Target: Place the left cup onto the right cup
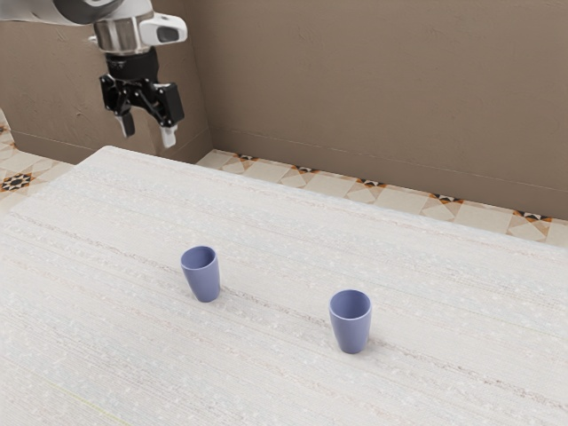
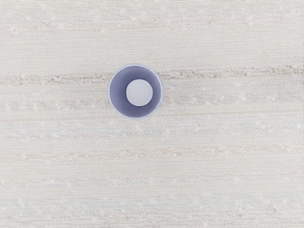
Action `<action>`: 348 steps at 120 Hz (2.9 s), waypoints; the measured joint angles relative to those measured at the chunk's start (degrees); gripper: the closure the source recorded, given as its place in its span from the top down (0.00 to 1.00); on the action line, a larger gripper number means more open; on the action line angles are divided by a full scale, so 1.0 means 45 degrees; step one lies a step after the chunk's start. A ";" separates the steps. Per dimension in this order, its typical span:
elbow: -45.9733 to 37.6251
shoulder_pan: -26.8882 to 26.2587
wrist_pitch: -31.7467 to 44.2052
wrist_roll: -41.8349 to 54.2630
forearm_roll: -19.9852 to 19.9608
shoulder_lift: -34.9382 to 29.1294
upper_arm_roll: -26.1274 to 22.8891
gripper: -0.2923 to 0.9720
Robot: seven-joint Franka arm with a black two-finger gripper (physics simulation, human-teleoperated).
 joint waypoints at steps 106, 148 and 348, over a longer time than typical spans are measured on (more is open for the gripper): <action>-0.1103 0.0100 0.1854 0.0089 0.0189 0.0596 0.0093 0.77; -0.1909 0.0095 0.3108 0.0145 0.0192 0.1165 0.0210 0.77; -0.4139 0.0093 0.6215 0.0035 -0.0385 0.2946 -0.0256 0.77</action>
